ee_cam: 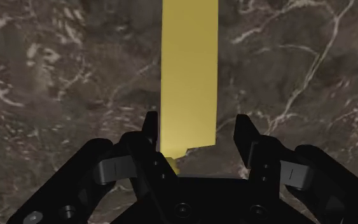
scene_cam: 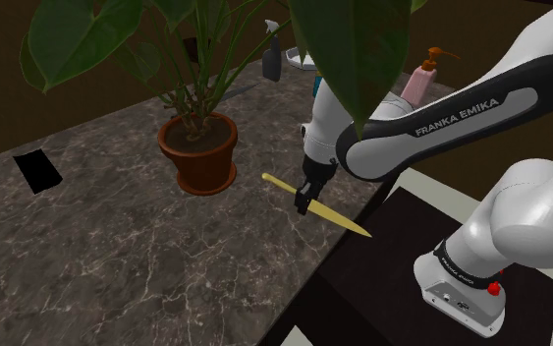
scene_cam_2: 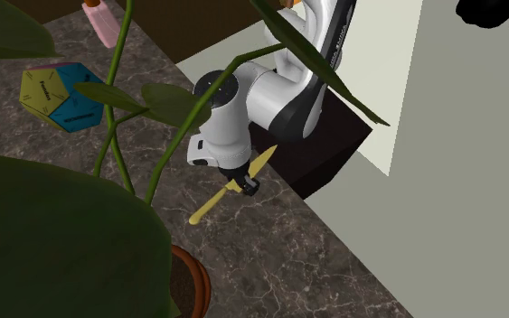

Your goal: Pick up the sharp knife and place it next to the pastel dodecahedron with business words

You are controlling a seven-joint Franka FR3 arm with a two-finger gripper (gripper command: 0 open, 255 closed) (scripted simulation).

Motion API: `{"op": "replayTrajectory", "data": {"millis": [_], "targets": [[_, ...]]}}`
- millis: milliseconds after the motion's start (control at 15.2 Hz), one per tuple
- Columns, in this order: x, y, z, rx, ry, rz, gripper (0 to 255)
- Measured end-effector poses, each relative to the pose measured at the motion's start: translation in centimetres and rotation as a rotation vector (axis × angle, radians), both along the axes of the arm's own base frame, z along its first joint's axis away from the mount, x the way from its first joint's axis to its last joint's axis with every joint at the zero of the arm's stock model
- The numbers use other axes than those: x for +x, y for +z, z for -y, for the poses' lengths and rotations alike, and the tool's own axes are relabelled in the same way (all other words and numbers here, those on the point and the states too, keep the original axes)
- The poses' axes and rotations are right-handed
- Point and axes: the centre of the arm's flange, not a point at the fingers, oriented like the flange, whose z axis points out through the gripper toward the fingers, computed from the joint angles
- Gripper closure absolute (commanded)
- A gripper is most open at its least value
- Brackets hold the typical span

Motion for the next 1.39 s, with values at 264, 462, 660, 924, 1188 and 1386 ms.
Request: {"op": "replayTrajectory", "data": {"millis": [264, 462, 660, 924, 1188, 1386], "targets": [[0.0, 0.0, 0.0, 0.0, 0.0, 0.0, 255], [0.0, 0.0, 0.0, 0.0, 0.0, 0.0, 255], [-0.1, 0.2, 0.1, 0.0, 0.0, 0.0, 255], [0.1, 2.1, -0.1, 0.0, 0.0, 0.0, 255], [0.0, 4.2, 0.0, 0.0, 0.0, 0.001, 255], [0.1, 5.8, -0.1, 0.0, 0.0, 0.001, 255]]}}
